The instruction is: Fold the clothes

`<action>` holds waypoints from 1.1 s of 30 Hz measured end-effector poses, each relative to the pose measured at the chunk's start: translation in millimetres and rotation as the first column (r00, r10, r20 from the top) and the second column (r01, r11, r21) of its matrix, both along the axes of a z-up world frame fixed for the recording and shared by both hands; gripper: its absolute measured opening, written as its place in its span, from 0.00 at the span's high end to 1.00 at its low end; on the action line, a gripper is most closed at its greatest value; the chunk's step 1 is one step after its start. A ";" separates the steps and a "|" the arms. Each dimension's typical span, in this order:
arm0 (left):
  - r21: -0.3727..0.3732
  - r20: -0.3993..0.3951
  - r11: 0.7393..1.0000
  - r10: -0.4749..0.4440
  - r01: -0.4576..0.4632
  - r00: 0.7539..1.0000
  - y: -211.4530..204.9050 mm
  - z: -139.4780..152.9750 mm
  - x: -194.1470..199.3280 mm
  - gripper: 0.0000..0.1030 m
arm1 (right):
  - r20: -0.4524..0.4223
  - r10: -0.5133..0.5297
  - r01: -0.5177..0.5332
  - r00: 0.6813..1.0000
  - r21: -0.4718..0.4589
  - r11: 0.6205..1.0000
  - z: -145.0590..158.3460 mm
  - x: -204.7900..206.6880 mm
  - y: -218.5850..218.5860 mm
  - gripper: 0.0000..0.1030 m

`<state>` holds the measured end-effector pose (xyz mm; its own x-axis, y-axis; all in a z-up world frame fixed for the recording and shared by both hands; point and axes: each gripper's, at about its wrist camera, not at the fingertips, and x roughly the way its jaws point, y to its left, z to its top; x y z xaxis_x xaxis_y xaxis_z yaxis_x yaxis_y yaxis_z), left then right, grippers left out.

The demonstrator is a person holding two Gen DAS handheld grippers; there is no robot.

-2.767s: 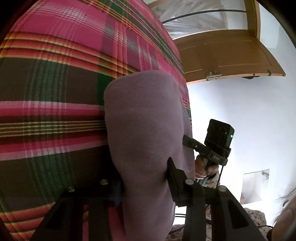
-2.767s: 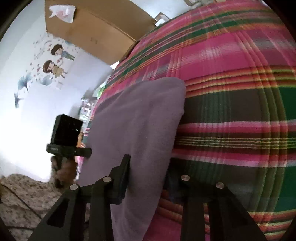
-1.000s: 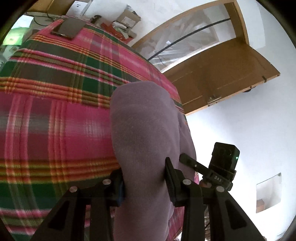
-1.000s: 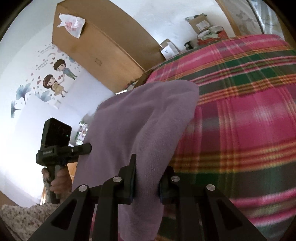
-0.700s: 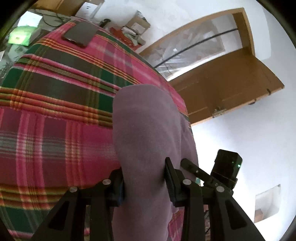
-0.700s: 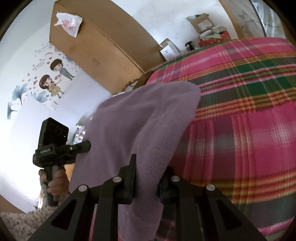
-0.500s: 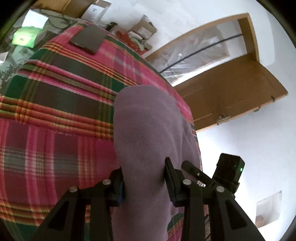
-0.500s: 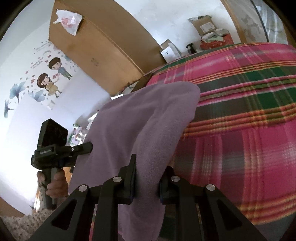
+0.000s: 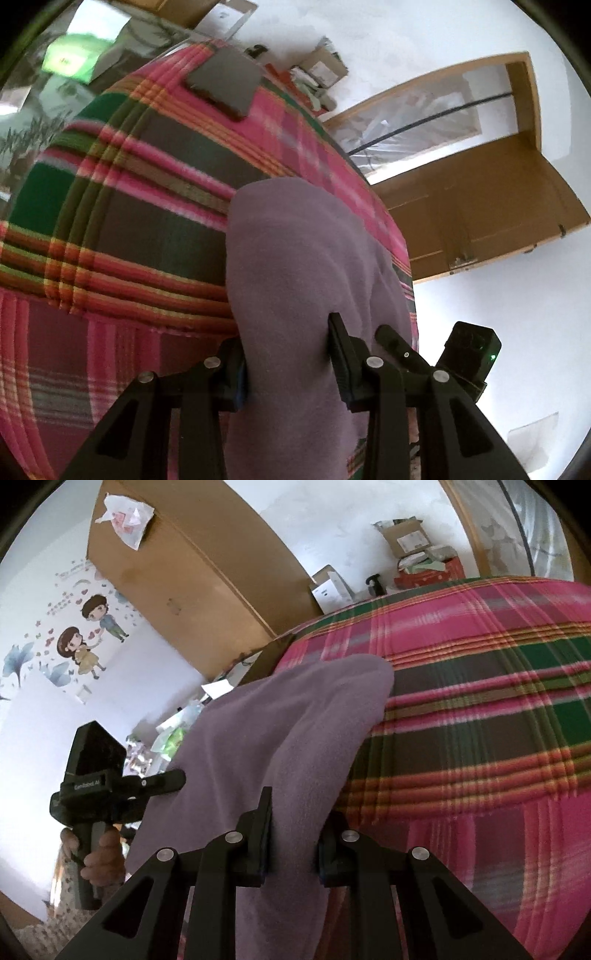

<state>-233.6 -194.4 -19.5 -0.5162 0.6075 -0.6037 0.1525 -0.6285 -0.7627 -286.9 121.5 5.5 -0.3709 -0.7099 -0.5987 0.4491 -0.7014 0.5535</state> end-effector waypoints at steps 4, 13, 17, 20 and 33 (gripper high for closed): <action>0.024 -0.006 1.000 -0.009 0.009 1.000 -4.7 -8.2 -0.9 0.61 | 0.010 -0.016 0.016 1.000 0.019 1.000 -10.5 -5.5 -1.7 0.81; 0.022 -0.013 1.000 -0.005 0.005 1.000 -10.2 -15.1 2.8 0.54 | 0.004 -0.037 0.037 0.999 0.056 0.998 -19.0 -6.9 -3.1 0.72; -0.004 -0.017 1.000 0.010 -0.010 1.000 -12.8 -8.7 12.2 0.54 | -0.011 -0.048 0.049 0.999 0.082 0.995 -18.4 -4.6 -2.8 0.63; -0.046 -0.022 0.998 0.030 -0.031 0.999 -14.5 -1.3 22.8 0.54 | -0.022 -0.054 0.056 0.998 0.101 0.993 -15.5 -1.1 -1.1 0.63; -0.156 -0.025 0.984 0.086 -0.089 0.996 -3.4 6.7 74.9 0.56 | -0.261 -0.061 0.107 0.963 0.167 0.980 17.8 82.4 9.6 0.65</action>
